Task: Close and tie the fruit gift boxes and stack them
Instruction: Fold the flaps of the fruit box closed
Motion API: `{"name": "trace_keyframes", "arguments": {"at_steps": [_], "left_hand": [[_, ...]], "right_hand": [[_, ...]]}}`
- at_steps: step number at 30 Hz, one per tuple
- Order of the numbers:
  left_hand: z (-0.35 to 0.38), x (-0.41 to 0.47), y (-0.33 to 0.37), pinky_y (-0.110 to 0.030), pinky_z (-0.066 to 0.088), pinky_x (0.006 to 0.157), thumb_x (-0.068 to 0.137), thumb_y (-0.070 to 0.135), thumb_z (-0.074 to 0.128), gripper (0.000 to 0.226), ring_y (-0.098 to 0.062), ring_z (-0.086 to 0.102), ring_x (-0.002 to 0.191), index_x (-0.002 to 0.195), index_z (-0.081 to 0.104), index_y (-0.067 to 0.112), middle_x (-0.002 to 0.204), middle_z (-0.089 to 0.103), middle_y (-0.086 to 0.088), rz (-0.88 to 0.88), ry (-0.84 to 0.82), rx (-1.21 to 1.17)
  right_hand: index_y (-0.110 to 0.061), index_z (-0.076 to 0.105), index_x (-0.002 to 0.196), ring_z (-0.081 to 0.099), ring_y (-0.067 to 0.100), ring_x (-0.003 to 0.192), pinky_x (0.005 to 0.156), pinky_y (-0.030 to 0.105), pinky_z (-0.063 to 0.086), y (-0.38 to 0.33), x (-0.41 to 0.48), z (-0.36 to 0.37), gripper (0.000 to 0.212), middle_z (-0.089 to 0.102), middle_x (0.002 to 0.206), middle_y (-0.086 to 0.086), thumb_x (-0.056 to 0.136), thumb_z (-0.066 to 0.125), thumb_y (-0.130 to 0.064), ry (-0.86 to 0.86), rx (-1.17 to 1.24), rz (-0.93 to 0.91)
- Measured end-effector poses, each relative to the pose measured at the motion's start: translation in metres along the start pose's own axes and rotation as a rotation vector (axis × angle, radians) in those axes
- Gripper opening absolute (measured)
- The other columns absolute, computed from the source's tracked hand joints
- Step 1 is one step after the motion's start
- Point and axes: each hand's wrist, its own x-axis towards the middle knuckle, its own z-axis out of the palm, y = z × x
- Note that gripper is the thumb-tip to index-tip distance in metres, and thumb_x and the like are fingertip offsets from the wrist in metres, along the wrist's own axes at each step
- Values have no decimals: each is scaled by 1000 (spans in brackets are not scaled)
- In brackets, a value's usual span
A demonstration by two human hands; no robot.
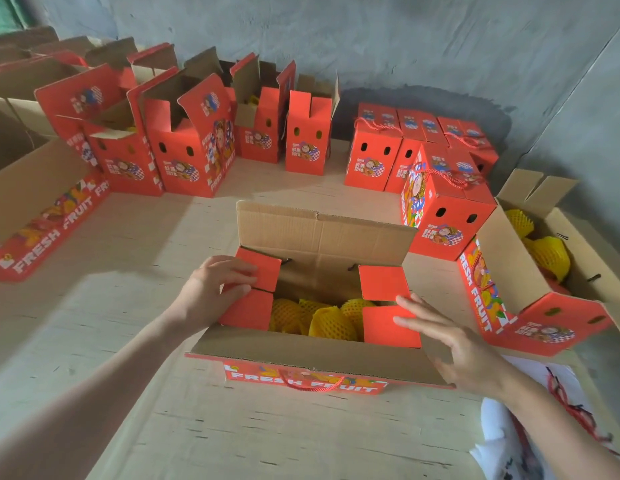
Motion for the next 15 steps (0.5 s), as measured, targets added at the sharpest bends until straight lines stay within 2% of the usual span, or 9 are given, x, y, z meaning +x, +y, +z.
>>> {"name": "trace_keyframes", "arguments": {"at_steps": [3,4,6,7,8,9,10,13,15], "left_hand": [[2,-1,0,-24,35,101,78,-4,71,24,-14,52,114,93,75,14,108,66,8,-90,27,-112],[3,-1,0,-22,35,100,77,-5,72,24,-14,52,115,93,76,14,108,67,7,-100,28,-126],[2,-2,-4,-18,37,99,76,-5,73,22,-17,53,116,93,76,10,109,68,2,-78,16,-144],[2,-3,-6,-18,39,98,75,-4,74,22,-18,54,117,93,75,8,110,68,-1,-59,4,-172],[2,-5,-8,-21,41,97,73,-1,75,24,-18,55,118,95,75,8,113,67,-4,-57,-9,-223],[1,-7,-9,-25,43,97,70,3,73,29,-16,56,117,98,74,11,114,67,-5,-84,-18,-312],[0,-8,-7,-28,46,93,67,5,66,33,-13,59,112,97,75,15,112,68,-4,-147,-15,-429],[5,-9,-4,-21,55,63,73,-2,51,44,-6,68,73,79,78,33,82,74,5,-349,52,-694],[6,-8,-3,-20,54,61,85,-10,39,58,-9,68,75,81,78,33,84,75,3,-420,82,-780]], "right_hand": [[-28,36,143,1,-9,142,115,12,9,-4,-3,-4,88,12,155,-23,69,79,-51,-122,19,18],[-27,38,142,3,-8,142,116,16,9,-5,-2,-4,88,14,155,-22,68,78,-55,-104,45,31],[-28,48,135,21,-3,141,116,22,18,-9,-1,0,66,33,150,-16,77,73,-48,20,121,35],[-35,56,125,39,-3,131,109,18,27,-12,0,4,44,50,138,-17,84,64,-48,107,165,26],[-44,65,103,53,-9,106,94,8,34,-16,1,9,19,64,109,-25,88,54,-52,181,194,24],[-47,64,78,54,-12,77,76,3,35,-19,3,14,21,61,76,-29,88,47,-56,260,215,25],[-43,58,64,46,-9,59,63,4,33,-21,6,20,31,51,57,-25,87,44,-58,337,242,46],[-34,57,68,41,-2,57,60,12,33,-24,14,31,28,49,58,-17,94,53,-42,541,416,81],[-29,63,94,52,-2,69,69,12,39,-25,20,37,11,60,76,-16,94,52,-26,615,442,131]]}}
